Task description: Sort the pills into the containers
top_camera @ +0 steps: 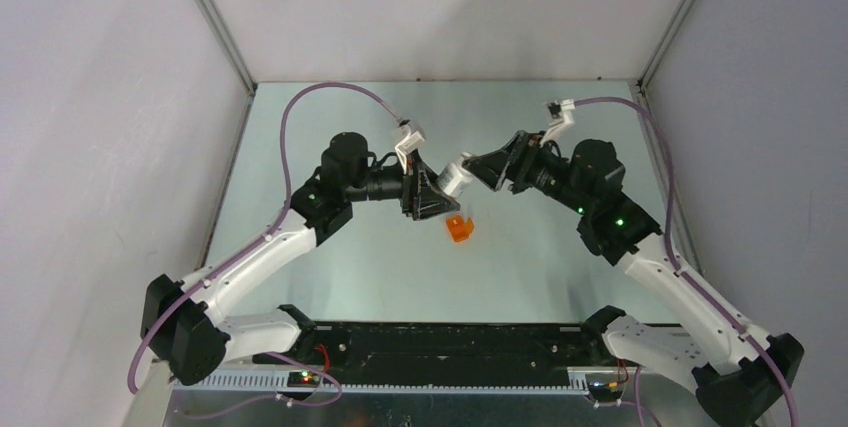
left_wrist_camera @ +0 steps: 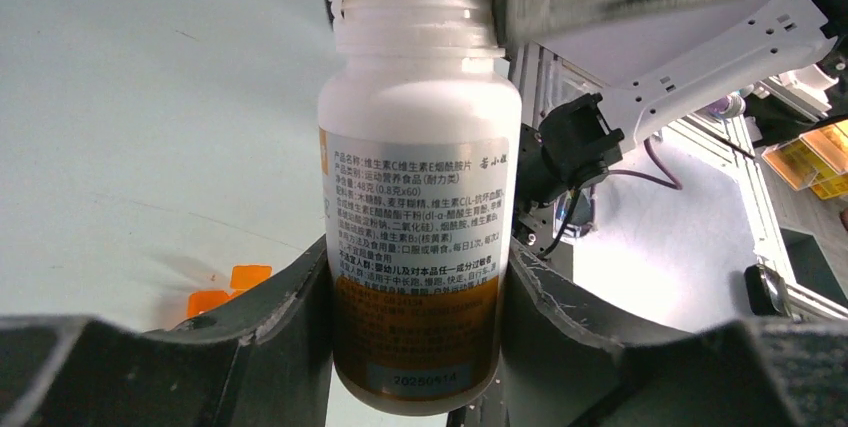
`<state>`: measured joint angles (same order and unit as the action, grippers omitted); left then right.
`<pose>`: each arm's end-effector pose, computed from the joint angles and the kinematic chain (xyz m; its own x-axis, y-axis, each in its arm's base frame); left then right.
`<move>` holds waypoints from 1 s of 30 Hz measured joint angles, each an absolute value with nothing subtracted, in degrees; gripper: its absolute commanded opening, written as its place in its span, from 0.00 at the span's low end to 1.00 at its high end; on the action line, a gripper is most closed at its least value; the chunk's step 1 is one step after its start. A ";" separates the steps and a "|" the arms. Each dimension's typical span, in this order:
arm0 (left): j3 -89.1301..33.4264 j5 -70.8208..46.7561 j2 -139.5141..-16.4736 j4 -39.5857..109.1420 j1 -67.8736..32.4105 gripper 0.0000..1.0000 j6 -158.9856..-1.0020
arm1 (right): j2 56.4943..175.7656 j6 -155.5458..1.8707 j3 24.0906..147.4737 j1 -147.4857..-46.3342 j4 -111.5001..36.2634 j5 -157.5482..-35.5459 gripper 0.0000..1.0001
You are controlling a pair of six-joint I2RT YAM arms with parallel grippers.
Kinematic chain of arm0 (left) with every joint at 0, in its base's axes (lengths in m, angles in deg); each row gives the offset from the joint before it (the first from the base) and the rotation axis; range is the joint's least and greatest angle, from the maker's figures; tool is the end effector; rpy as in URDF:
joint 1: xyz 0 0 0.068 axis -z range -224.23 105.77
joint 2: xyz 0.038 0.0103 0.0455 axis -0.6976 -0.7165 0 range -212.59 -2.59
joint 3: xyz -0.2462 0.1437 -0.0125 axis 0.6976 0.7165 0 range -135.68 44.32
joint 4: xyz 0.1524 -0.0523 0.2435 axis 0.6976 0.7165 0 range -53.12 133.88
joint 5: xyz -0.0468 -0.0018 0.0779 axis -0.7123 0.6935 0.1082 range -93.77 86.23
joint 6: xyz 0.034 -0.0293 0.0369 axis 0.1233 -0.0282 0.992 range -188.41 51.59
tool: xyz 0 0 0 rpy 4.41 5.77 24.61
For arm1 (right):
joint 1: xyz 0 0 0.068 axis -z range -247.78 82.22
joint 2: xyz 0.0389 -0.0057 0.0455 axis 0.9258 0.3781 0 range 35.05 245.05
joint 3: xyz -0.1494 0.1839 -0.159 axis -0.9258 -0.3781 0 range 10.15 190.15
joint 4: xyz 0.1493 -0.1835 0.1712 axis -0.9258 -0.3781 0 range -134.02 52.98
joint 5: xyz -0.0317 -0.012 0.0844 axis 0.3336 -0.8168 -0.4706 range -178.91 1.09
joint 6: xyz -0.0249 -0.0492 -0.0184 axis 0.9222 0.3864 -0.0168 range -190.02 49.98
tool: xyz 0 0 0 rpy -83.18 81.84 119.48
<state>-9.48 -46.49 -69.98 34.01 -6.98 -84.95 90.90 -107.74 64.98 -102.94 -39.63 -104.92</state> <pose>0.2216 -0.2040 0.3428 -0.4195 0.0563 -0.9060 0.8928 0.2060 -0.4006 0.2034 0.1573 0.3905 -0.5172 0.3550 -0.7788 -0.5842 0.5186 0.6243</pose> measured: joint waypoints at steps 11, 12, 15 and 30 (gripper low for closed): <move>-9.35 -50.60 -69.96 34.03 -6.98 0.00 -84.29 | 87.45 -107.89 64.34 -96.56 -44.25 -104.72 0.62; -9.31 -50.69 -69.94 33.99 -6.98 0.00 -84.18 | 87.49 -107.93 64.34 -96.51 -44.44 -104.70 0.61; -8.41 -50.51 -69.46 34.03 -6.98 0.00 -82.83 | 87.80 -108.63 64.34 -96.36 -45.19 -104.59 0.60; -1.96 -42.43 -69.63 41.20 -6.41 0.00 -76.45 | 85.27 -109.00 63.99 -92.14 -56.22 -99.17 0.66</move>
<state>-1.96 -42.43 -69.63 41.20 -6.41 -76.45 85.27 -109.00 63.99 -92.14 -56.22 -99.17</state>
